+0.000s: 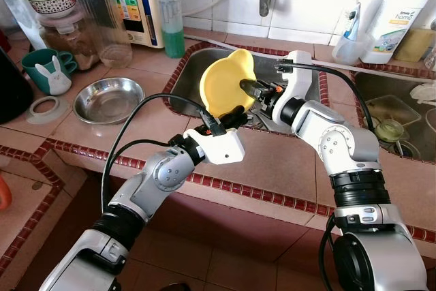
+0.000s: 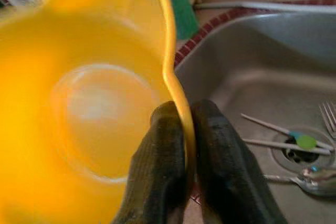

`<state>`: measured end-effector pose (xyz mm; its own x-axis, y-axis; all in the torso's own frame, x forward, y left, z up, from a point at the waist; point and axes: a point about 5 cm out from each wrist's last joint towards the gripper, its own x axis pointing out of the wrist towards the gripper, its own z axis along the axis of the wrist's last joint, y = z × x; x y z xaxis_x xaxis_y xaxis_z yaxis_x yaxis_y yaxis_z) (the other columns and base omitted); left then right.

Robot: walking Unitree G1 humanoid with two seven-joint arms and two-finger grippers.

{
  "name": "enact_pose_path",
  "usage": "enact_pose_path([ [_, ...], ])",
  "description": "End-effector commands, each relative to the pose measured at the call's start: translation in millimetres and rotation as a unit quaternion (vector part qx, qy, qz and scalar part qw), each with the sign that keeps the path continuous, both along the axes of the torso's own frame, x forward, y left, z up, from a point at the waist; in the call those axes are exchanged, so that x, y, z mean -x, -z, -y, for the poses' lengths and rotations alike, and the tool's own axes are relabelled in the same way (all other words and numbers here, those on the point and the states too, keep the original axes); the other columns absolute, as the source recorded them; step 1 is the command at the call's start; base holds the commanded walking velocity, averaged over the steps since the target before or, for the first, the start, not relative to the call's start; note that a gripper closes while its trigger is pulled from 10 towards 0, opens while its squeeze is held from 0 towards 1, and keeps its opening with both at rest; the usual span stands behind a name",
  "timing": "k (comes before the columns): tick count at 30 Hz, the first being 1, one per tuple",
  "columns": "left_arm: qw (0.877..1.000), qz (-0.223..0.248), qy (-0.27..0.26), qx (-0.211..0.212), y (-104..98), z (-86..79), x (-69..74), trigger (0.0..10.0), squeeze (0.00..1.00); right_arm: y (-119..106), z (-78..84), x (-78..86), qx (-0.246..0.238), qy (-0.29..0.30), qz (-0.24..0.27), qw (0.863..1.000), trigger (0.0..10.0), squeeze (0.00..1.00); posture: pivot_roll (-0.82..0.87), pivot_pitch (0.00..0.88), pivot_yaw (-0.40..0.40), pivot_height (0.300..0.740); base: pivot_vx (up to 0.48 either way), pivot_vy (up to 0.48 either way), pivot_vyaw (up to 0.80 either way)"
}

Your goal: Kitchen organization

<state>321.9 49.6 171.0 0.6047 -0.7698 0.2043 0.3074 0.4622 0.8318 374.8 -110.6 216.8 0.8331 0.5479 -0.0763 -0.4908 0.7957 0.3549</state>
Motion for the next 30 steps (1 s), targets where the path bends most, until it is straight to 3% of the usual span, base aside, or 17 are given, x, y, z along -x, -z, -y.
enact_pose_path([
  [1, 1.0, 0.026, 0.012, 0.008, -12, 3.8, 0.0, 10.0, 1.0, 3, 2.7, -0.4, -0.001, 0.005, -0.011, 1.0, 0.0, 0.0, 0.0, 0.109, 0.024, 0.74, 0.0, 0.0, 0.0],
  [13, 0.999, 0.047, 0.001, 0.026, -20, -0.1, -2.7, 10.0, 1.0, 2, 3.0, -3.3, -0.021, 0.03, -0.006, 0.999, 0.0, 0.0, 0.01, 0.101, 0.028, 0.74, 0.0, 0.0, 0.0],
  [19, 0.995, 0.021, -0.031, 0.095, -28, -11.4, -4.7, 10.0, 1.0, 4, 12.6, -17.0, -0.003, 0.117, 0.009, 0.993, 0.0, 0.0, 0.02, 0.097, 0.033, 0.74, 0.0, 0.0, 0.0],
  [30, 0.989, -0.027, -0.029, 0.145, -23, -1.3, 4.9, 10.0, 1.0, 18, 15.8, -29.3, 0.037, 0.204, 0.027, 0.978, 0.0, 0.0, 0.03, 0.097, 0.038, 0.74, 0.0, 0.0, 0.0],
])
